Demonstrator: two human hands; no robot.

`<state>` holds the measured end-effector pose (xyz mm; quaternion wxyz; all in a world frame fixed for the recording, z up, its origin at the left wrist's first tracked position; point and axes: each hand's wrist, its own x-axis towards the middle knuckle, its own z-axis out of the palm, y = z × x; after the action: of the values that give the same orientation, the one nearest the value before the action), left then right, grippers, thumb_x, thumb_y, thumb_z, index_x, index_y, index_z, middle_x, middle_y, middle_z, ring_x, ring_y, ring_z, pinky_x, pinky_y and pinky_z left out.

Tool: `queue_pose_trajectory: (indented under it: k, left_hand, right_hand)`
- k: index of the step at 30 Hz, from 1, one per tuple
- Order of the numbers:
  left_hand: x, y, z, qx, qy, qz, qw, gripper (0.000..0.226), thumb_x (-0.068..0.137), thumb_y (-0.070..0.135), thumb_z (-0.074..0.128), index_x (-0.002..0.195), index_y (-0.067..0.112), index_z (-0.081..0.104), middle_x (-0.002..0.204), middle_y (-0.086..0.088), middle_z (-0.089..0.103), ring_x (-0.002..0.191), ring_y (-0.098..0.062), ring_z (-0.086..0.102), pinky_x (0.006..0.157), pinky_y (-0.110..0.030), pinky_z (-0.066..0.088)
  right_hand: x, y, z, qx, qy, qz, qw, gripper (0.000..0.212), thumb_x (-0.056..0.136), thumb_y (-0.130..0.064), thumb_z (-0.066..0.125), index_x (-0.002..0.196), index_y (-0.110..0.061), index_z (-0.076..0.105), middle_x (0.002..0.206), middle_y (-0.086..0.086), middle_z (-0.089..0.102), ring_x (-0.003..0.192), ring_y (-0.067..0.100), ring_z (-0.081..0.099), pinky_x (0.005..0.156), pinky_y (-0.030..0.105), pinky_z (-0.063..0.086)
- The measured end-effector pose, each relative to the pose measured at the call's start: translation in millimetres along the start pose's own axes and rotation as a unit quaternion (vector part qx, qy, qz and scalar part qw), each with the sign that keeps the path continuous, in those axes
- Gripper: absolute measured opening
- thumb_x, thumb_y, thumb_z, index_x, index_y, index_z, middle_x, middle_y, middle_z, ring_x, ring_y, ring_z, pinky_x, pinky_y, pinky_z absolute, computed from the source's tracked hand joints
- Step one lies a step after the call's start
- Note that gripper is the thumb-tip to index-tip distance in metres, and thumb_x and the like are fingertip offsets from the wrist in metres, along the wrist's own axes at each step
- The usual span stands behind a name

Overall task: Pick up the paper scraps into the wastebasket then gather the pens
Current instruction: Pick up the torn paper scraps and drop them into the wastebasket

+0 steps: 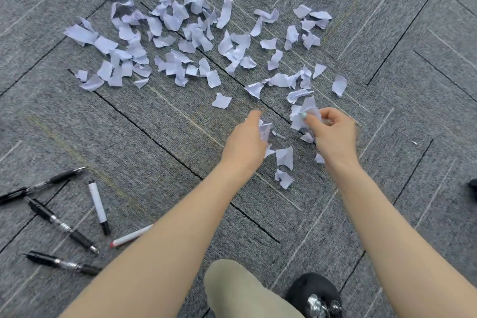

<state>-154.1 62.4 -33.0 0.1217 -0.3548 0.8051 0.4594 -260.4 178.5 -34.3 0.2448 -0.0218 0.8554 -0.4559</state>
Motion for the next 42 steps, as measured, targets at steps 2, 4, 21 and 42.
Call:
queue_pose_trajectory:
  k: [2, 4, 21, 42]
  left_hand:
    - [0, -5, 8, 0.051, 0.041, -0.007, 0.998, 0.038, 0.094, 0.004, 0.044, 0.129, 0.015, 0.035, 0.093, -0.010, 0.062, 0.069, -0.026, 0.056, 0.061, -0.041, 0.051]
    - [1, -7, 10, 0.083, 0.080, 0.003, 0.993, 0.022, 0.093, 0.004, 0.042, 0.114, 0.010, 0.042, 0.089, -0.009, 0.059, 0.076, -0.029, 0.054, 0.063, -0.040, 0.044]
    - [-14, 12, 1, -0.055, -0.064, 0.049, 0.995, 0.012, 0.092, 0.015, 0.052, 0.103, 0.016, 0.047, 0.078, 0.005, 0.053, 0.062, -0.009, 0.050, 0.058, -0.026, 0.051]
    - [-17, 7, -9, -0.098, 0.001, 0.035, 0.995, 0.010, 0.090, 0.015, 0.055, 0.081, 0.011, 0.054, 0.069, 0.005, 0.048, 0.055, -0.009, 0.038, 0.050, -0.020, 0.032]
  right_hand:
    - [4, 2, 5, -0.063, 0.006, -0.031, 0.998, 0.012, 0.084, -0.026, 0.065, 0.083, -0.014, 0.061, 0.100, 0.000, 0.059, 0.087, 0.011, 0.053, 0.084, 0.025, 0.043]
    - [8, 6, 9, -0.174, 0.019, -0.091, 0.980, 0.011, 0.085, -0.023, 0.064, 0.082, -0.013, 0.061, 0.118, -0.002, 0.053, 0.113, 0.014, 0.045, 0.098, 0.028, 0.029]
    - [-10, 0, -19, -0.011, 0.028, 0.036, 0.999, 0.032, 0.089, -0.018, 0.059, 0.118, -0.023, 0.045, 0.106, 0.015, 0.064, 0.077, 0.023, 0.064, 0.075, 0.036, 0.056]
    - [-19, 30, -23, 0.044, 0.119, 0.020, 0.992, 0.033, 0.089, -0.014, 0.056, 0.060, -0.024, 0.043, 0.063, -0.008, 0.045, 0.051, 0.001, 0.037, 0.052, 0.016, 0.033]
